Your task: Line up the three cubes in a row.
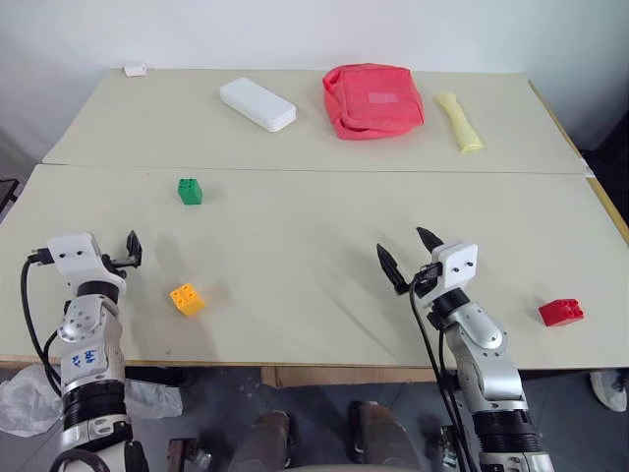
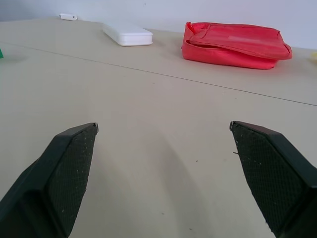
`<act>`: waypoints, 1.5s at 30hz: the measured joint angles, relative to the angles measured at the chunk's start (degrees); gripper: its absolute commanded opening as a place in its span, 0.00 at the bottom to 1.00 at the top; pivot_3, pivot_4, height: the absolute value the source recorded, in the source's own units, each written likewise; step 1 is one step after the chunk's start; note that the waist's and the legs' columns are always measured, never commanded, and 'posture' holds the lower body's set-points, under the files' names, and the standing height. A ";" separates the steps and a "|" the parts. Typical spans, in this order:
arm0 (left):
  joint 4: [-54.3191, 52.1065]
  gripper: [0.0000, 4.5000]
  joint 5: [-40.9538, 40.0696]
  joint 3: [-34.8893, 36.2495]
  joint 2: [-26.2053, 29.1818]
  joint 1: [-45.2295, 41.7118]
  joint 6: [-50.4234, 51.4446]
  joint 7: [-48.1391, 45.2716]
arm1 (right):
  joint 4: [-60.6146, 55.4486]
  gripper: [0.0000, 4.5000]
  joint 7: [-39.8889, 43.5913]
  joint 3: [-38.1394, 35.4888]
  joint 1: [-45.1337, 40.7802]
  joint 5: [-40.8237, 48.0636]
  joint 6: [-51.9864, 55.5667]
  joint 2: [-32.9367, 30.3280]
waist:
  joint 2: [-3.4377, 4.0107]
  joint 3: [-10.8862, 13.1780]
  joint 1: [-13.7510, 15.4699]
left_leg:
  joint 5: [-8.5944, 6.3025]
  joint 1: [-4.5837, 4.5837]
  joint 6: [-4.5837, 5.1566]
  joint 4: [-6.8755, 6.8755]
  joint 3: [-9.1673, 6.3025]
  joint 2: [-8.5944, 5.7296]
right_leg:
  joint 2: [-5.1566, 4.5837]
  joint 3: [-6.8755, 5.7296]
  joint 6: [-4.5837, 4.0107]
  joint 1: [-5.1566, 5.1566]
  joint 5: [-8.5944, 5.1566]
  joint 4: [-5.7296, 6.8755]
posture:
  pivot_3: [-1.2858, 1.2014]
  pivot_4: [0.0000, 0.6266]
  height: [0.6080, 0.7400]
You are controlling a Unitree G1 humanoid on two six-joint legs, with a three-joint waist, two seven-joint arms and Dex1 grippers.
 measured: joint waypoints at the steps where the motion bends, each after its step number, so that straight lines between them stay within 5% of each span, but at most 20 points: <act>1: -0.32 1.00 0.01 0.01 0.00 0.16 0.02 0.04 | 0.00 1.00 0.13 0.01 -0.02 0.02 0.04 -0.06 | 0.00 0.00 0.02 | 0.00 0.00 0.00 0.00 0.00 0.00 | 0.00 0.03 0.00 0.00 0.00 0.00 | 0.52 0.24 1.00; 11: -18.57 1.00 -11.70 2.08 -1.05 9.33 -0.07 -11.89 | -5.38 1.00 6.83 0.43 0.13 4.00 5.34 -4.35 | 0.00 0.00 0.02 | -0.02 0.00 0.01 -0.01 0.01 0.06 | -0.05 0.22 0.00 0.06 0.00 -0.14 | 0.52 0.24 1.00; 16: -36.50 1.00 -23.76 -3.16 13.07 14.37 10.52 -32.56 | -12.32 1.00 12.00 0.39 0.94 7.06 9.77 -10.63 | 0.04 -0.01 0.04 | -0.10 0.03 -0.04 0.01 0.01 0.21 | -0.06 0.49 -0.03 0.16 -0.01 -0.28 | 0.52 0.24 1.00; 25: -39.79 1.00 -23.07 -10.28 22.01 18.49 11.75 -54.01 | -22.73 1.00 19.69 -22.72 22.34 16.16 13.32 -23.88 | 0.28 0.02 1.17 | -0.11 0.12 -0.02 -0.32 0.28 0.43 | 0.10 0.74 -0.05 0.18 -0.03 -0.84 | 0.52 0.24 1.00; 34: -30.18 1.00 -13.29 -24.84 12.79 8.24 6.32 -56.23 | -15.13 1.00 16.36 -43.85 39.16 13.09 4.74 -17.76 | 0.24 -0.01 1.63 | -0.12 0.23 0.02 -0.35 0.64 0.45 | 0.17 0.99 0.15 0.18 0.08 -0.92 | 0.52 0.24 1.00; 45: -21.88 1.00 -10.23 -30.13 8.90 -1.42 3.36 -61.70 | -18.51 1.00 11.58 -46.47 40.88 23.01 16.71 -16.33 | 0.22 -0.06 0.76 | -0.16 0.59 -0.02 -0.43 1.17 0.71 | 0.28 1.50 0.17 0.19 0.09 -0.79 | 0.52 0.24 1.00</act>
